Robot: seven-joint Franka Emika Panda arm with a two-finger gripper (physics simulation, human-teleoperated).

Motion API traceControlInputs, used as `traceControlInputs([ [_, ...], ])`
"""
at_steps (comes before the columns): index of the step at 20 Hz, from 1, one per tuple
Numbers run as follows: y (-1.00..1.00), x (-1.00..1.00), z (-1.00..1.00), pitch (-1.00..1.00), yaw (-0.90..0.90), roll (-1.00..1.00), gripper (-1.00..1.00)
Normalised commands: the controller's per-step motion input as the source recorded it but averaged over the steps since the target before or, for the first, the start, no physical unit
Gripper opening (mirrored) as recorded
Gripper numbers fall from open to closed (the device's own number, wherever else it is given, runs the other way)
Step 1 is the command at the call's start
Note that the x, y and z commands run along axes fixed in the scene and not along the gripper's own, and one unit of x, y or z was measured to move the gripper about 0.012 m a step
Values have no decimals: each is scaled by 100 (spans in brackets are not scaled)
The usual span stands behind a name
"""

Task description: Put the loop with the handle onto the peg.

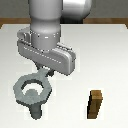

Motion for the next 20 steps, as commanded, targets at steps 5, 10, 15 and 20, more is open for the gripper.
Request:
traceControlInputs([
  [5, -7, 0, -40, 0, 0, 0, -100],
  [10, 0, 0, -20, 0, 0, 0, -100],
  [15, 0, 0, -60, 0, 0, 0, 100],
  [20, 0, 0, 0, 0, 0, 0, 100],
])
